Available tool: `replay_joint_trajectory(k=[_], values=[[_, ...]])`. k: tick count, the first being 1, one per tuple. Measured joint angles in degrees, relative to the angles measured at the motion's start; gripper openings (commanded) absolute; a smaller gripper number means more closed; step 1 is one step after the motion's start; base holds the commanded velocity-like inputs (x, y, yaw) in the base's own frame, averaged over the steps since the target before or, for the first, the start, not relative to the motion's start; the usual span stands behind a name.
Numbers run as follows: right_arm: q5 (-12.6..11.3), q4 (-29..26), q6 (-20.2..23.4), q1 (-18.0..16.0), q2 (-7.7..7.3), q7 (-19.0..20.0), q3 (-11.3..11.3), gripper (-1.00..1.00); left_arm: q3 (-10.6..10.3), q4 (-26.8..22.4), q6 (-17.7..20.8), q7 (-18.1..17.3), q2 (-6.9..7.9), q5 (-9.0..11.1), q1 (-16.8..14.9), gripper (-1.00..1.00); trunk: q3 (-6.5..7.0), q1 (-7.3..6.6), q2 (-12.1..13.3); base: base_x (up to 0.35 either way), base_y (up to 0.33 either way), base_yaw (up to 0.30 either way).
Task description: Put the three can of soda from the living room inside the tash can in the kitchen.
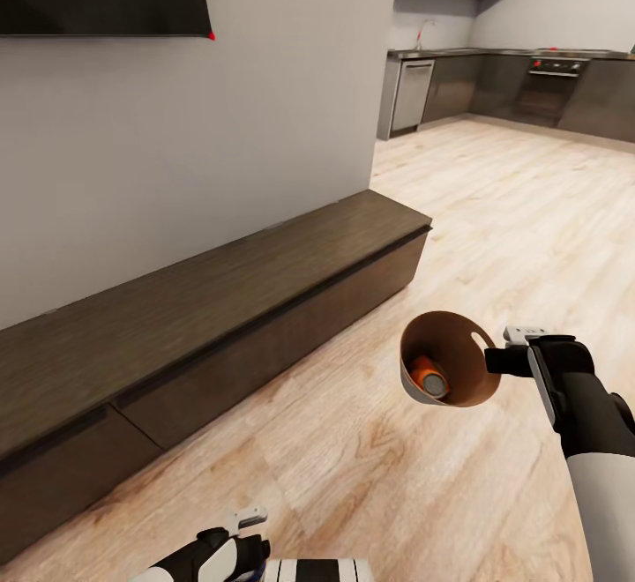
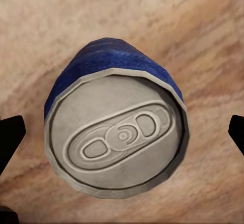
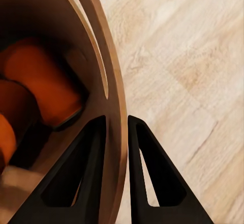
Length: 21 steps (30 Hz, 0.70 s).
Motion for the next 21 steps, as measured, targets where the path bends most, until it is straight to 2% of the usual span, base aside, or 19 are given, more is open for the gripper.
replay_joint_trajectory(k=[11, 16, 21], values=[[0.0, 0.0, 0.0, 0.0, 0.05, 0.0, 0.0, -1.00, -0.1, 0.0, -1.2, 0.0, 0.09, 0.0, 0.0, 1.00, -0.23, 0.02, 0.0, 0.000, 0.000, 0.000], [0.0, 0.0, 0.0, 0.0, 0.01, 0.0, 0.0, -1.00, -0.1, 0.0, -1.4, 0.0, 0.10, 0.0, 0.0, 1.00, -1.33, 0.15, -0.1, 0.000, 0.000, 0.000], [0.0, 0.0, 0.0, 0.0, -0.03, 0.0, 0.0, -1.00, -0.1, 0.0, -1.5, 0.0, 0.10, 0.0, 0.0, 1.00, -1.33, 0.15, -0.1, 0.000, 0.000, 0.000]])
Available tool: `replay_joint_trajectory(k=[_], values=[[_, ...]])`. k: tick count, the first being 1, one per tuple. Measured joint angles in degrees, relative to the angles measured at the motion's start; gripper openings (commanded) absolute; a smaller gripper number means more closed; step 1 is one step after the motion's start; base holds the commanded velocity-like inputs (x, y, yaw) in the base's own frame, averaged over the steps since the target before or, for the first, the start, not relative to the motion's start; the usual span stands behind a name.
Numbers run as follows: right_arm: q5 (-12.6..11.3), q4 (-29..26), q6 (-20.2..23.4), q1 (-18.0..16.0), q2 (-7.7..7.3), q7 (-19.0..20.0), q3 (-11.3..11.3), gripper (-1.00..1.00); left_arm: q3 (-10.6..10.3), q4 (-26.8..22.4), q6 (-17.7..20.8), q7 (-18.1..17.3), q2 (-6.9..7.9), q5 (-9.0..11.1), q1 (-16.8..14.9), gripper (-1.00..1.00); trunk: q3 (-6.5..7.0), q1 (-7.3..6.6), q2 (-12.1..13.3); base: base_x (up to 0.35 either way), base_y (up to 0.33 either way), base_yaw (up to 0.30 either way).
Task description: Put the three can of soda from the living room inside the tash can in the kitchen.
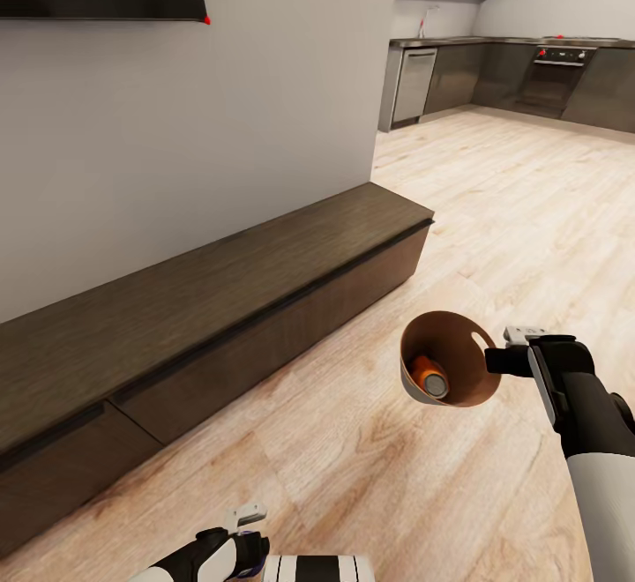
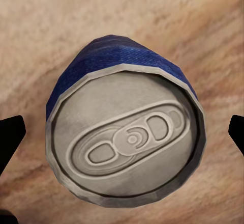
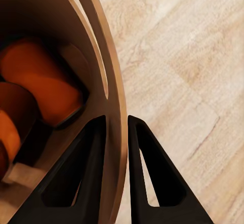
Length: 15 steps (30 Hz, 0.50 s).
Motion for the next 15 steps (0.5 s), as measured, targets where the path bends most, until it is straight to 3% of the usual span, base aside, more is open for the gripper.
replay_joint_trajectory(k=[6, 11, 15], values=[[0.0, 0.0, 0.0, 0.0, -0.01, 0.0, 0.0, -1.00, 0.0, -0.1, -0.1, 0.0, 0.00, 0.0, 0.0, 1.00, 0.00, 0.00, 0.0, 0.000, 0.000, 0.000], [0.0, 0.0, 0.0, 0.0, -0.01, 0.0, 0.0, -1.00, -0.1, -0.1, -0.8, 0.0, 0.00, 0.0, 0.0, 1.00, -1.10, 0.13, -0.1, 0.000, 0.000, 0.000], [0.0, 0.0, 0.0, 0.0, -0.01, 0.0, 0.1, -1.00, -0.1, 0.0, -1.4, 0.0, 0.00, -0.1, 0.0, 1.00, -1.11, 0.13, -0.1, 0.000, 0.000, 0.000]])
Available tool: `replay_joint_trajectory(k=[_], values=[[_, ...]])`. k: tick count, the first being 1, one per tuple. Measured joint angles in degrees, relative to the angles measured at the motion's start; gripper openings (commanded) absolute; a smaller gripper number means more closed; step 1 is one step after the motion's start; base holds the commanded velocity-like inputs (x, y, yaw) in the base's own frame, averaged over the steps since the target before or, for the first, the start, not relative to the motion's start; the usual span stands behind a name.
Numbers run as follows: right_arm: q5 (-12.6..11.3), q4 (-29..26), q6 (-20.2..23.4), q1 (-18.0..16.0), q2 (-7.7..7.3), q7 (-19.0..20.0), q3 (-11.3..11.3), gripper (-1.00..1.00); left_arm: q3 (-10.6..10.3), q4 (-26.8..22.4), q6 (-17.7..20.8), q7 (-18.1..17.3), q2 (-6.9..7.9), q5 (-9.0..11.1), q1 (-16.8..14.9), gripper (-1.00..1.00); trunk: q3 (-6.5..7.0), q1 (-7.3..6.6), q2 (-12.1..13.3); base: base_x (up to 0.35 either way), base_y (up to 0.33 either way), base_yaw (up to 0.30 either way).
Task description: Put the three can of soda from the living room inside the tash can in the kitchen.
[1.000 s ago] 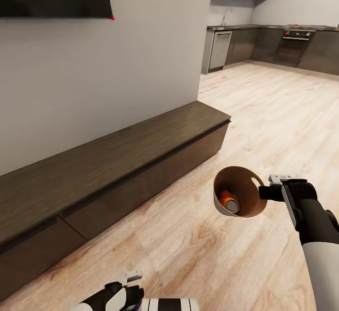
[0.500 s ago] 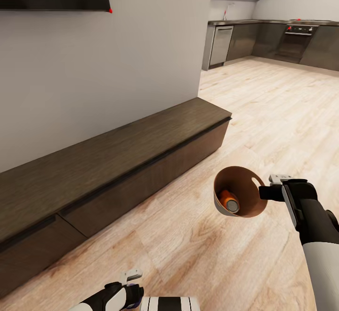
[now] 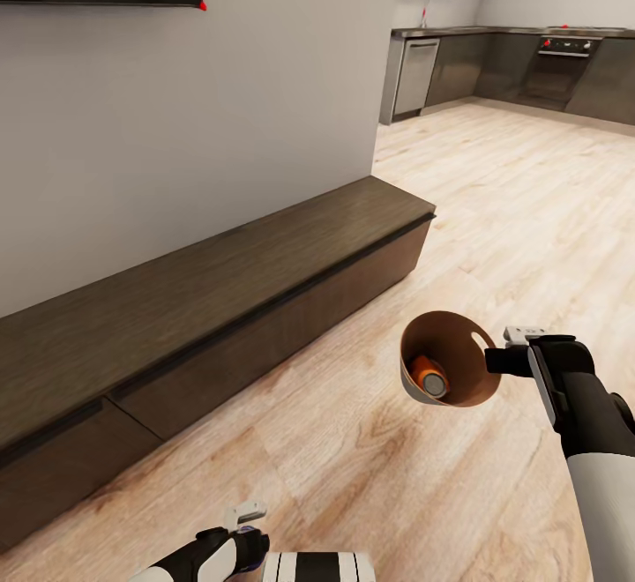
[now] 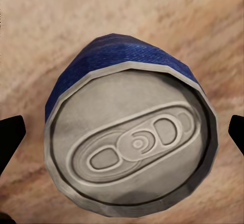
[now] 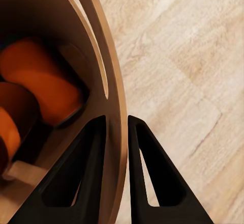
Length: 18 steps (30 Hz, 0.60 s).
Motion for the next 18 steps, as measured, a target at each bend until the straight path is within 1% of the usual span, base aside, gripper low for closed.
replay_joint_trajectory(k=[15, 16, 18], values=[[0.0, 0.0, 0.0, 0.0, -0.03, 0.0, 0.0, -1.00, 0.0, 0.0, -0.4, 0.0, 0.00, 0.0, 0.0, 1.00, 0.00, 0.00, 0.0, 0.000, 0.000, 0.000], [0.0, 0.0, 0.0, 0.0, -0.02, 0.0, 0.0, -1.00, 0.0, 0.0, -0.4, 0.0, 0.00, 0.0, 0.0, -1.00, 0.00, 0.00, 0.0, 0.000, 0.000, 0.000], [-0.1, 0.0, 0.0, 0.0, -0.04, 0.0, 0.0, -1.00, 0.1, 0.0, -1.0, 0.0, -0.01, 0.2, 0.0, -1.00, 0.00, 0.00, 0.0, 0.000, 0.000, 0.000]])
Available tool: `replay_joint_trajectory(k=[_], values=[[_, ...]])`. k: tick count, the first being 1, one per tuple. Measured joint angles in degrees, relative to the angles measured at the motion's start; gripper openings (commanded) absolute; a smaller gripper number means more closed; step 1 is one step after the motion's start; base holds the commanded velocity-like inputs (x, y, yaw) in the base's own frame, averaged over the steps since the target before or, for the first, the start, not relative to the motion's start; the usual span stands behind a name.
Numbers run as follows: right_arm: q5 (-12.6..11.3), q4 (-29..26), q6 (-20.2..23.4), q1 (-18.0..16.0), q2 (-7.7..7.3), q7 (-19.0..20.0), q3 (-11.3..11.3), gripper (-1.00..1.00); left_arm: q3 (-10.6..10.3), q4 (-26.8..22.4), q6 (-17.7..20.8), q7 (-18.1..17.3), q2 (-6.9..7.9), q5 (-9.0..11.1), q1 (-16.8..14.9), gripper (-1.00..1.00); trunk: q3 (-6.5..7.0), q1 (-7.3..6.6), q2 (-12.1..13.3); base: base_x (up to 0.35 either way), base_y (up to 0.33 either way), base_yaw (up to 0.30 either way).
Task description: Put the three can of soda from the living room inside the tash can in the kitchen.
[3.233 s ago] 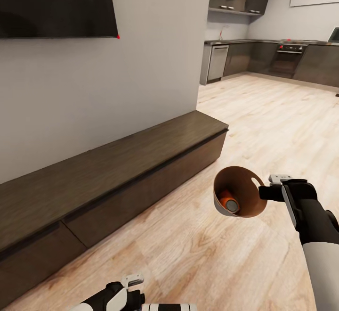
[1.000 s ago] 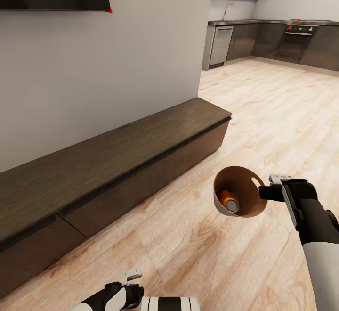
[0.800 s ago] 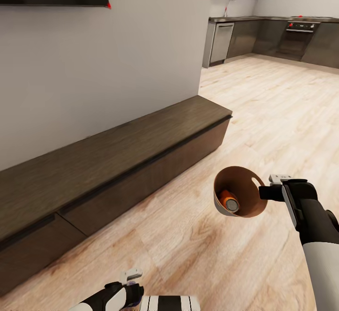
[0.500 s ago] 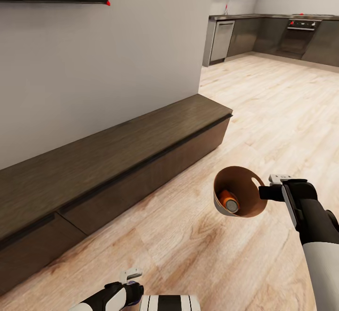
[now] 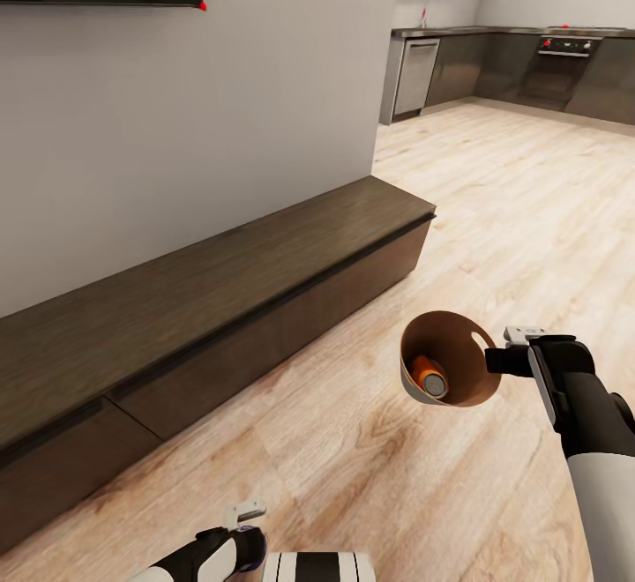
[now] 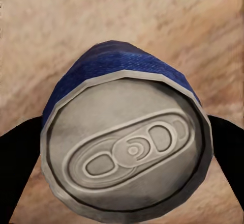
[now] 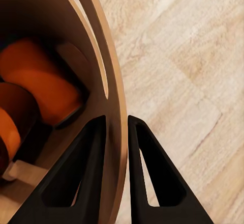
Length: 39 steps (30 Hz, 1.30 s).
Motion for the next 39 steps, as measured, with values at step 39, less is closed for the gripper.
replay_joint_trajectory(k=[39], values=[[0.1, 0.6, 0.0, 0.0, 0.29, -0.2, 0.4, -1.00, -0.1, -0.6, -3.7, -2.0, 0.35, -0.9, 0.0, -1.00, 6.20, -0.72, 0.4, 0.000, 0.000, 0.000]])
